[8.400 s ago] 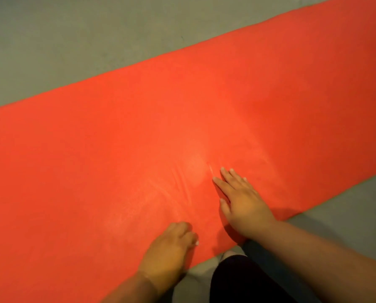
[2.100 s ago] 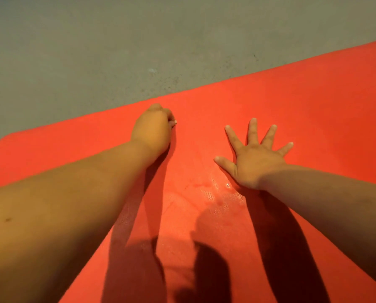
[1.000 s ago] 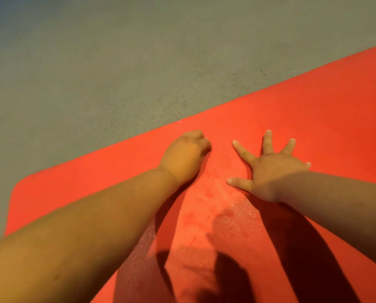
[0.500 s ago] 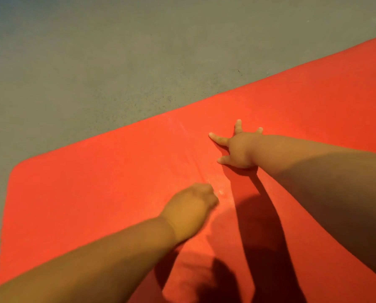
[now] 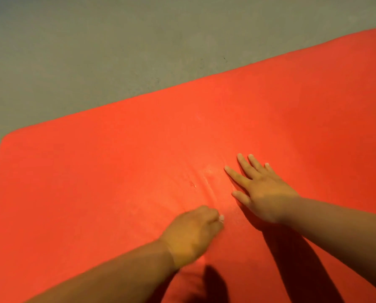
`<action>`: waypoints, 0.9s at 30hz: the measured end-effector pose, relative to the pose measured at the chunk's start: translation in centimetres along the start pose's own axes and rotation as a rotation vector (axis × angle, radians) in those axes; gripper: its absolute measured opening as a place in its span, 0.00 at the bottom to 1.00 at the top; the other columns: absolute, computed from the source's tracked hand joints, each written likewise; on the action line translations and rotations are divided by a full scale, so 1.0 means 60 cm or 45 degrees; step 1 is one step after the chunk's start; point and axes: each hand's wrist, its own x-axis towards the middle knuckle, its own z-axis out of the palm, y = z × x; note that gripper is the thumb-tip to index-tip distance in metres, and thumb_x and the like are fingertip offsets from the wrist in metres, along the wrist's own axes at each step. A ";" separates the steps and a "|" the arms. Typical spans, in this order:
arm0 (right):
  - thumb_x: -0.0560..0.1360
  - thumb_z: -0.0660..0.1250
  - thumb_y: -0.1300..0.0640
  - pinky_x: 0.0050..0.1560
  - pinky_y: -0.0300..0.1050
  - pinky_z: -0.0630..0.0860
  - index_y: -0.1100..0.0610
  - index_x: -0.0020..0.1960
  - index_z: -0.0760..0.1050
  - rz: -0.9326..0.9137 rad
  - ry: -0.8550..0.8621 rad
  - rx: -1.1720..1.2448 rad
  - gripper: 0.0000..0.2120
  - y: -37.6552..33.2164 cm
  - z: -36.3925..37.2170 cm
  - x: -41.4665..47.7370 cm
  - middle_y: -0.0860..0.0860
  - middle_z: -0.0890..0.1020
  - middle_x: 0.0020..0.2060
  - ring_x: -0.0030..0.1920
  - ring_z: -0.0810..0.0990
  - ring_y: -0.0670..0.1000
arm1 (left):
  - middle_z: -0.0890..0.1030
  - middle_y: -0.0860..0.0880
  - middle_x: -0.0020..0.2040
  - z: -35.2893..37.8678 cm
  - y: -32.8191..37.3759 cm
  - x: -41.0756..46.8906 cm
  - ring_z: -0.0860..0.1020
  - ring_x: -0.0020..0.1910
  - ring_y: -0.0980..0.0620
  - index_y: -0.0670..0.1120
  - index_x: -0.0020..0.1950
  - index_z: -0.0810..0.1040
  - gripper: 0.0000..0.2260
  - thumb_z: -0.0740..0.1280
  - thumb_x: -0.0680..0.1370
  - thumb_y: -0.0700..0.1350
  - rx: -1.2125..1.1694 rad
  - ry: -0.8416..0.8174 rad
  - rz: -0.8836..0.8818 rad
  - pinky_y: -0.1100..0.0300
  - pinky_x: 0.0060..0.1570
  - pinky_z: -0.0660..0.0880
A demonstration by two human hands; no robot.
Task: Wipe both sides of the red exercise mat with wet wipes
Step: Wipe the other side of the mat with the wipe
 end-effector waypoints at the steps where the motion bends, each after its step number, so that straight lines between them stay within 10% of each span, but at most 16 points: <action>1: 0.80 0.49 0.39 0.74 0.56 0.41 0.40 0.75 0.37 -0.002 -0.006 0.004 0.30 -0.004 0.005 -0.013 0.51 0.35 0.76 0.76 0.35 0.55 | 0.78 0.49 0.46 -0.008 -0.018 -0.002 0.78 0.45 0.48 0.49 0.50 0.79 0.13 0.56 0.79 0.50 0.095 -0.013 0.065 0.57 0.41 0.74; 9: 0.79 0.50 0.39 0.74 0.54 0.40 0.39 0.75 0.36 -0.063 -0.083 -0.027 0.31 -0.004 0.047 -0.107 0.49 0.33 0.75 0.75 0.33 0.53 | 0.77 0.38 0.51 -0.039 -0.090 0.023 0.76 0.52 0.38 0.39 0.52 0.82 0.09 0.63 0.76 0.35 0.044 0.566 -1.025 0.51 0.51 0.70; 15: 0.79 0.53 0.39 0.74 0.55 0.44 0.39 0.75 0.37 -0.017 -0.112 0.003 0.32 0.010 0.063 -0.145 0.47 0.35 0.76 0.76 0.35 0.51 | 0.75 0.46 0.50 0.060 0.077 0.022 0.75 0.52 0.44 0.45 0.54 0.79 0.09 0.60 0.80 0.42 0.028 0.250 -0.472 0.51 0.49 0.72; 22: 0.78 0.54 0.39 0.74 0.56 0.47 0.39 0.75 0.35 0.011 -0.149 0.012 0.34 0.009 0.083 -0.186 0.49 0.34 0.75 0.76 0.35 0.54 | 0.76 0.35 0.52 -0.016 -0.069 -0.097 0.75 0.54 0.35 0.37 0.55 0.80 0.10 0.62 0.79 0.38 0.108 0.626 -1.158 0.47 0.55 0.70; 27: 0.78 0.54 0.39 0.75 0.57 0.52 0.42 0.76 0.37 0.003 -0.227 -0.001 0.34 0.012 0.088 -0.216 0.51 0.36 0.76 0.76 0.38 0.55 | 0.77 0.42 0.50 0.087 0.100 -0.020 0.76 0.52 0.40 0.42 0.52 0.81 0.09 0.63 0.77 0.37 -0.016 0.455 -0.858 0.52 0.52 0.70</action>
